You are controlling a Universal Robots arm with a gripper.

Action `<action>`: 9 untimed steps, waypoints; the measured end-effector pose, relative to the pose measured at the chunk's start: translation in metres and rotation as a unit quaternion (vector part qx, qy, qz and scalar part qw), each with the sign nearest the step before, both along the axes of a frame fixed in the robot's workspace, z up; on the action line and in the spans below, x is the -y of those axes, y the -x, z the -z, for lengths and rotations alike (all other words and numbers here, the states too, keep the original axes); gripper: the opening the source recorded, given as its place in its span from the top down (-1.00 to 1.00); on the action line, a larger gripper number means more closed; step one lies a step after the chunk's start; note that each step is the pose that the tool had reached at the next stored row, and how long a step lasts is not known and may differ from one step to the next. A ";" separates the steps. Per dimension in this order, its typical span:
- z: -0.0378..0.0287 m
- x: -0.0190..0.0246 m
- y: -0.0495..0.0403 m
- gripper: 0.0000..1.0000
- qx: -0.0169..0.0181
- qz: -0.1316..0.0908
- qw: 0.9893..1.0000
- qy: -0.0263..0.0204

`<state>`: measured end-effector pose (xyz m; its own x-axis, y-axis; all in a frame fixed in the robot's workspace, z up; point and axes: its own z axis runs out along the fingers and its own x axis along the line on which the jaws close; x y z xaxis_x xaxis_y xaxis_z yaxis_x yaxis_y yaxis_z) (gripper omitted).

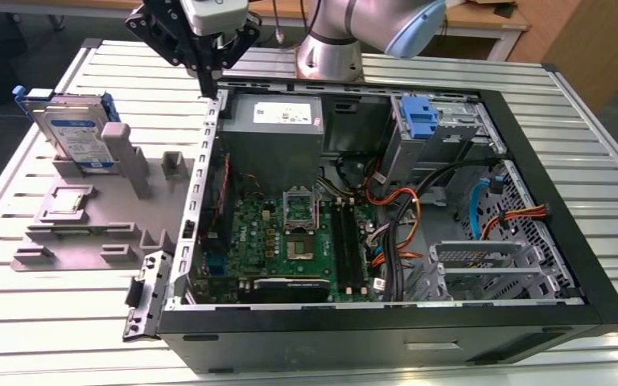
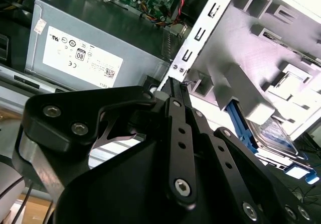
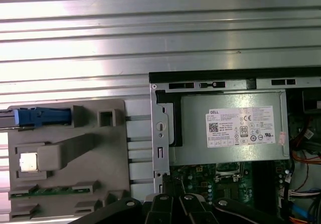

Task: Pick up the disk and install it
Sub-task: 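Reach for the disk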

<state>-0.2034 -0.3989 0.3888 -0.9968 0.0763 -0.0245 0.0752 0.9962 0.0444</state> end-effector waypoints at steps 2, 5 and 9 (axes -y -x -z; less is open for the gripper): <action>0.0001 0.0000 0.0009 0.80 0.000 0.000 1.000 0.000; 0.0002 0.0000 0.0022 0.80 0.000 0.000 1.000 0.000; 0.0004 0.0000 0.0040 0.80 0.000 0.000 1.000 0.000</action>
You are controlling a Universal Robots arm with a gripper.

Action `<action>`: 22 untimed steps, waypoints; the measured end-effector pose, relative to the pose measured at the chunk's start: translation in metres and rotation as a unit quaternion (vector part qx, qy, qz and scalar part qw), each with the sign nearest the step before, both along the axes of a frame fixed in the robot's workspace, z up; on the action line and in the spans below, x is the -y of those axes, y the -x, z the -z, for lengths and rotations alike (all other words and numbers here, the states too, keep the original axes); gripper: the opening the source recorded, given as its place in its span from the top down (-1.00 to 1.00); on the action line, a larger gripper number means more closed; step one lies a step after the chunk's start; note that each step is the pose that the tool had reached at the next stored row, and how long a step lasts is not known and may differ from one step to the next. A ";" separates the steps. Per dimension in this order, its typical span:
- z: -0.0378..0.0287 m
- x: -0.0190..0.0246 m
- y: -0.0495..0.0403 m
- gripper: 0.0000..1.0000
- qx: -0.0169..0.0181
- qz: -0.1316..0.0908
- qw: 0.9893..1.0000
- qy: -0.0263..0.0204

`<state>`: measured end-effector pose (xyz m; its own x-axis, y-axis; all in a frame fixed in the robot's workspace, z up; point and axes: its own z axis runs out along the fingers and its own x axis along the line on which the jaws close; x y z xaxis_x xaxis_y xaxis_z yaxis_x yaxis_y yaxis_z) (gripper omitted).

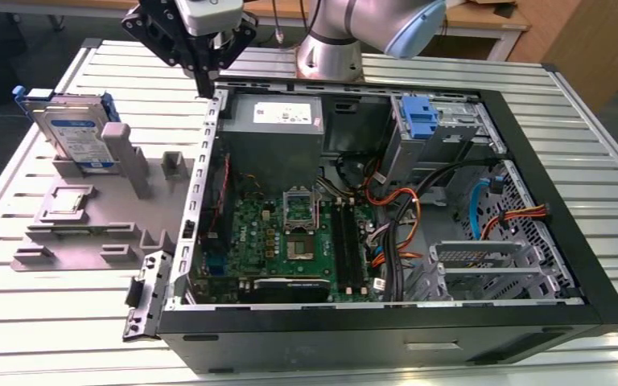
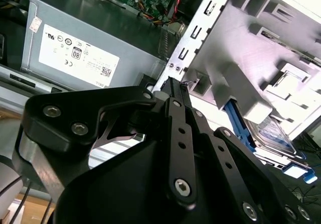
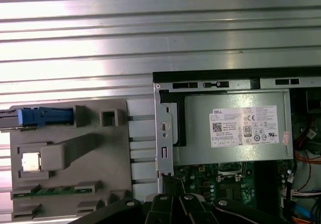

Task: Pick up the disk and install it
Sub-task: 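Reach for the disk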

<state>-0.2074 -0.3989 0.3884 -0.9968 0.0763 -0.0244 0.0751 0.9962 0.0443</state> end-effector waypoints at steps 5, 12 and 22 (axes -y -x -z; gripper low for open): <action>0.0002 0.0000 0.0024 0.80 0.000 0.000 1.000 0.000; 0.0006 0.0000 0.0056 0.80 0.000 0.000 1.000 0.000; 0.0010 0.0000 0.0095 0.80 0.000 0.000 1.000 0.000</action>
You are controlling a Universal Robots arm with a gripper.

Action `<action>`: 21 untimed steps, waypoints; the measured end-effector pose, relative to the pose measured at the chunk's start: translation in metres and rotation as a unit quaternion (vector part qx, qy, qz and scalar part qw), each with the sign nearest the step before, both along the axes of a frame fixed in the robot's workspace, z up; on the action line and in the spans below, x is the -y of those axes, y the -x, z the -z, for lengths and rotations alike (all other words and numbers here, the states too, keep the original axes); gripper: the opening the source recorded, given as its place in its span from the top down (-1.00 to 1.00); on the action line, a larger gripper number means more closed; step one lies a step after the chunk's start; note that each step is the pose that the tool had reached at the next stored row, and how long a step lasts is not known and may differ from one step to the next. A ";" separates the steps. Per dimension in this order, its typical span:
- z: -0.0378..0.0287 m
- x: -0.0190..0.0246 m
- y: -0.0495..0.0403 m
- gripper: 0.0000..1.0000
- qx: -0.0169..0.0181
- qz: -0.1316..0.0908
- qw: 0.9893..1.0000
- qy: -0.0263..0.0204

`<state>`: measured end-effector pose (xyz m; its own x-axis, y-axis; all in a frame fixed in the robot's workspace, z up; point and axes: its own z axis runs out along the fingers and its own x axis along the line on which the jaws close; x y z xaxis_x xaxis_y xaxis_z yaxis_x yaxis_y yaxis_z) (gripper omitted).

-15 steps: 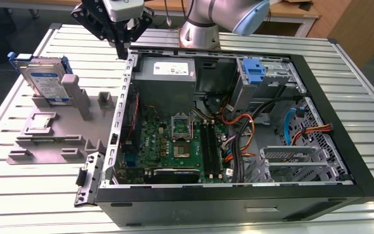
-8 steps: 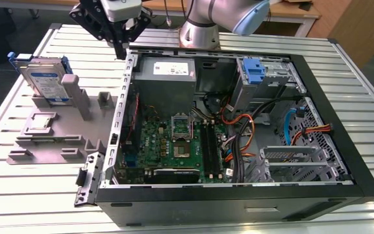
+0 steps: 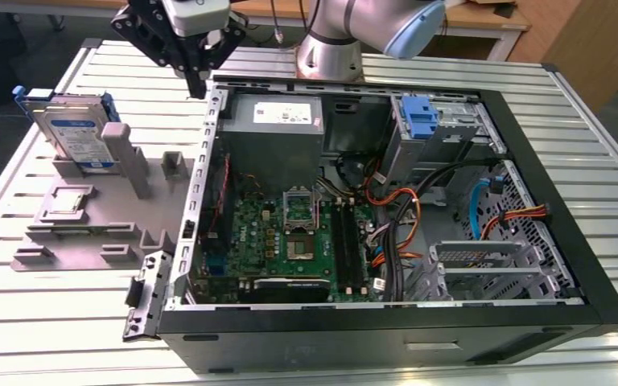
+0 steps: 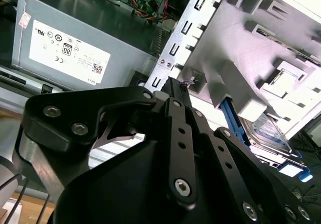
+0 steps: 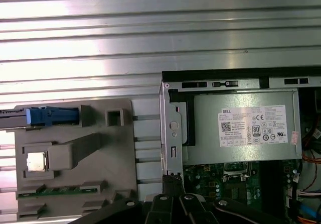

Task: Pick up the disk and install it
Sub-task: 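Reach for the disk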

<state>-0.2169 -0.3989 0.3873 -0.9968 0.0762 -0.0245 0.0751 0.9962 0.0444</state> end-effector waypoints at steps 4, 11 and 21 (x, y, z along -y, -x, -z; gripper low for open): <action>0.0002 0.0000 0.0016 0.80 0.000 0.000 1.000 0.000; 0.0005 0.0000 0.0044 0.80 0.000 0.000 1.000 0.000; 0.0008 0.0000 0.0088 0.80 0.000 0.000 1.000 0.000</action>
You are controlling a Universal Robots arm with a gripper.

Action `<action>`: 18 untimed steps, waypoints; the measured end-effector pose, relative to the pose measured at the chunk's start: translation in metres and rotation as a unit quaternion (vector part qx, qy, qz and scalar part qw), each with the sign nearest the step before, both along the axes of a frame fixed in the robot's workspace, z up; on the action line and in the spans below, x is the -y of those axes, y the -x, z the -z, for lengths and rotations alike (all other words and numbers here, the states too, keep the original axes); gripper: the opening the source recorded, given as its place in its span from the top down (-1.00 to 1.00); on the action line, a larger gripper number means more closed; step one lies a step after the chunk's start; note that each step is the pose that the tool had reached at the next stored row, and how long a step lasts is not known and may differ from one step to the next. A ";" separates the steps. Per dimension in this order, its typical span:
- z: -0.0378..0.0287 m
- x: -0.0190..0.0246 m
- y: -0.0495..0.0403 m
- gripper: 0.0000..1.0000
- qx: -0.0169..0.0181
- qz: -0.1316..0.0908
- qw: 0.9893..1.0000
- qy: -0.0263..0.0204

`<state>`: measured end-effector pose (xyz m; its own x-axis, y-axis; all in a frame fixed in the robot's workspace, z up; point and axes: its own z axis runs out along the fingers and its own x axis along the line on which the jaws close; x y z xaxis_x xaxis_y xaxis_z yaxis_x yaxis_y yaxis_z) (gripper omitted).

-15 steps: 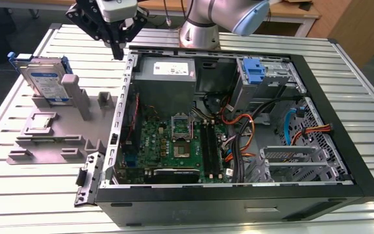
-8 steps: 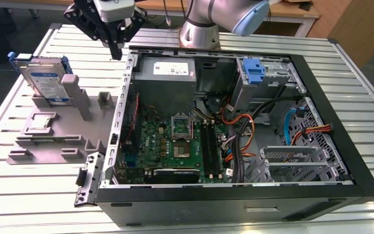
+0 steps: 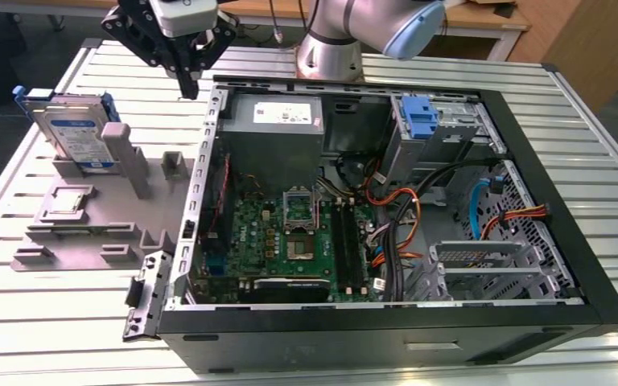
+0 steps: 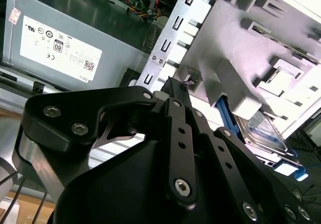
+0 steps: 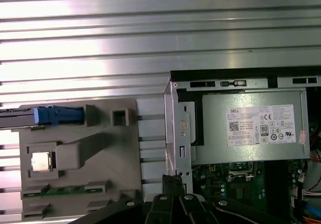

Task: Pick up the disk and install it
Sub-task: 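Reach for the disk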

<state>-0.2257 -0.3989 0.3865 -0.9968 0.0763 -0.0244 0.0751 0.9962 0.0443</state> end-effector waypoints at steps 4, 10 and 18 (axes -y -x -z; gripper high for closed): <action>0.0002 0.0000 0.0013 0.80 0.000 0.000 1.000 0.000; 0.0004 0.0000 0.0036 0.80 0.000 0.000 1.000 0.000; 0.0006 0.0000 0.0072 0.80 0.000 0.000 1.000 0.000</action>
